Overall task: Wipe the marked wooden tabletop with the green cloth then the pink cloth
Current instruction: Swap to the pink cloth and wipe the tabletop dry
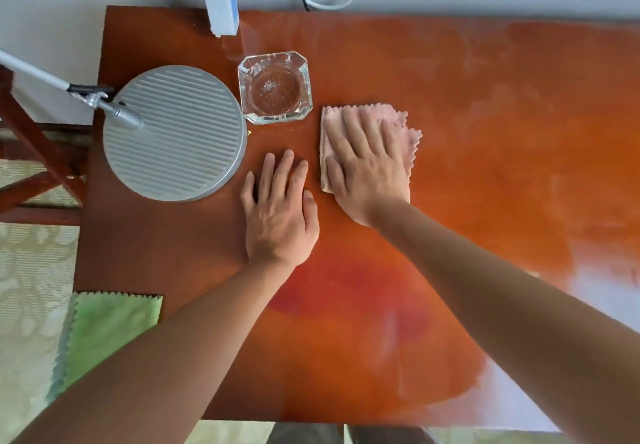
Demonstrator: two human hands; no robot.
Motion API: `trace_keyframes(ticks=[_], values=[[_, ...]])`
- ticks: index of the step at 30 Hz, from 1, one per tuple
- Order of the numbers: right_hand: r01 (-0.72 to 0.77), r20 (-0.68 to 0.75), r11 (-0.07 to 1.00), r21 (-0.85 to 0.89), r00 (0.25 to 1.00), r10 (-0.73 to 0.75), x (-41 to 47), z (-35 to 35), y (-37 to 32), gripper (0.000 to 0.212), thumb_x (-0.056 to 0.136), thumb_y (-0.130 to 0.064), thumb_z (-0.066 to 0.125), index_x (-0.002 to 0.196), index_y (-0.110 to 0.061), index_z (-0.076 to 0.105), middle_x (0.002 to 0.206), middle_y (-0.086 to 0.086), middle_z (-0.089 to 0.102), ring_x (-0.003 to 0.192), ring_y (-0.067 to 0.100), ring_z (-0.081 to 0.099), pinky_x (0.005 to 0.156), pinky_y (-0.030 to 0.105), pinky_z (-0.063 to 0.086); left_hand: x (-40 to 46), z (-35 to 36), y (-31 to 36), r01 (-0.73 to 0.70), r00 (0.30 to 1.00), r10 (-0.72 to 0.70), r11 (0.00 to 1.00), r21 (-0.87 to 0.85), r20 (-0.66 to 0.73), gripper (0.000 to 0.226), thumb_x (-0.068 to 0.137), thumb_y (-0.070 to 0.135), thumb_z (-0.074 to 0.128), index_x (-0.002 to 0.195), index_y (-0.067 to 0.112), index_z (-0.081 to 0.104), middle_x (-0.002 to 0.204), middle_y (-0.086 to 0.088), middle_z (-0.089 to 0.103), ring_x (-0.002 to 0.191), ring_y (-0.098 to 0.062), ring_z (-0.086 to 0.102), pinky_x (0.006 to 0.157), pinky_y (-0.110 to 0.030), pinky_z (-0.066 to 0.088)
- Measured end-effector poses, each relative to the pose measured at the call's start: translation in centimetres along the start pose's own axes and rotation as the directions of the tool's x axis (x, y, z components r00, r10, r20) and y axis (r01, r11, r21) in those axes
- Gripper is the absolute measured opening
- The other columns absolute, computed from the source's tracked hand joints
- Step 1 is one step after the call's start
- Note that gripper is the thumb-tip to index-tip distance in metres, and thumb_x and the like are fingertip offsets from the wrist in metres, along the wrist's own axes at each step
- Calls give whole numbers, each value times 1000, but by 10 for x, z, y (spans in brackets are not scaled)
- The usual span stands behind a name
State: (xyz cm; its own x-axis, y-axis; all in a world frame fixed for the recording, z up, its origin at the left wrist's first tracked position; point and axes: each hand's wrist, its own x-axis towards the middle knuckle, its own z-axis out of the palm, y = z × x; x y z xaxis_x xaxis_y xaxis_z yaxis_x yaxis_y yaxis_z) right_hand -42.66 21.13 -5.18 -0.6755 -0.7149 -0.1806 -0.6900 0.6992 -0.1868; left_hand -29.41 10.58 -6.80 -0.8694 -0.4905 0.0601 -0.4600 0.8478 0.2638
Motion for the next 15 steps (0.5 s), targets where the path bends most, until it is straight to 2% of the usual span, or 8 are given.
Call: trace_keyframes(ticks=[5, 10, 15], values=[[51, 0, 997, 61, 999, -51, -89, 23, -34, 60, 106, -39, 23, 161, -15, 25, 168, 13, 19, 157, 35, 10, 126, 56, 10, 1, -3, -1, 8, 1000, -7, 998, -61, 26, 54, 103, 40, 29, 147, 17, 50, 162, -5, 38, 154, -27, 24, 124, -52, 13], [50, 11, 997, 50, 999, -51, -143, 43, -64, 60, 107, -38, 28, 162, -14, 24, 169, 11, 15, 157, 32, 4, 126, 53, 8, 0, -8, -2, 8, 999, -6, 998, -59, 42, 60, 98, 45, 35, 149, 18, 48, 163, -6, 35, 155, -27, 21, 124, -52, 10], [57, 5, 997, 47, 998, -57, -183, 52, -75, 61, 106, -38, 31, 161, -14, 25, 169, 11, 18, 157, 33, 7, 126, 54, 12, -1, -7, 1, -6, 998, 9, 999, -48, 60, 63, 94, 47, 39, 149, 18, 46, 164, -6, 33, 155, -28, 20, 124, -52, 10]])
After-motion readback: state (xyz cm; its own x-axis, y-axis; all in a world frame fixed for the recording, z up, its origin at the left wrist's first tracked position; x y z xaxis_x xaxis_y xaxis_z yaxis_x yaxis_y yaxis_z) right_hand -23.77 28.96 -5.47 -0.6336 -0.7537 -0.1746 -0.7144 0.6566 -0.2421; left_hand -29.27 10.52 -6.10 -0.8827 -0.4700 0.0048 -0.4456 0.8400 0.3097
